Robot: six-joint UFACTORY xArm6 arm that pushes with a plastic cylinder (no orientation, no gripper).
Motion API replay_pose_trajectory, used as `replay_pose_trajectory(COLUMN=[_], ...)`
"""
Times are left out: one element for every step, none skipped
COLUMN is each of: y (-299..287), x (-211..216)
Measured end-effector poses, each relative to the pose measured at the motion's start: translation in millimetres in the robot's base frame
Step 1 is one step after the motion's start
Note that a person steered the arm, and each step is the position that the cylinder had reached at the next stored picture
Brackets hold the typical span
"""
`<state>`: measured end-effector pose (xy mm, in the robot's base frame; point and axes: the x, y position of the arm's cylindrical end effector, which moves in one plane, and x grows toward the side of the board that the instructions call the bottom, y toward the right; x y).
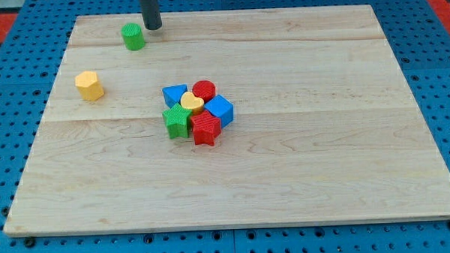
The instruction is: Slide green circle slightly down and left
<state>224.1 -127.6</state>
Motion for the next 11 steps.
replay_pose_trajectory(y=[47, 65, 67, 47, 4, -8, 7, 0, -25, -19, -21], x=[0, 0, -6, -33, -31, -31, -19, 0, 5, 37, 104])
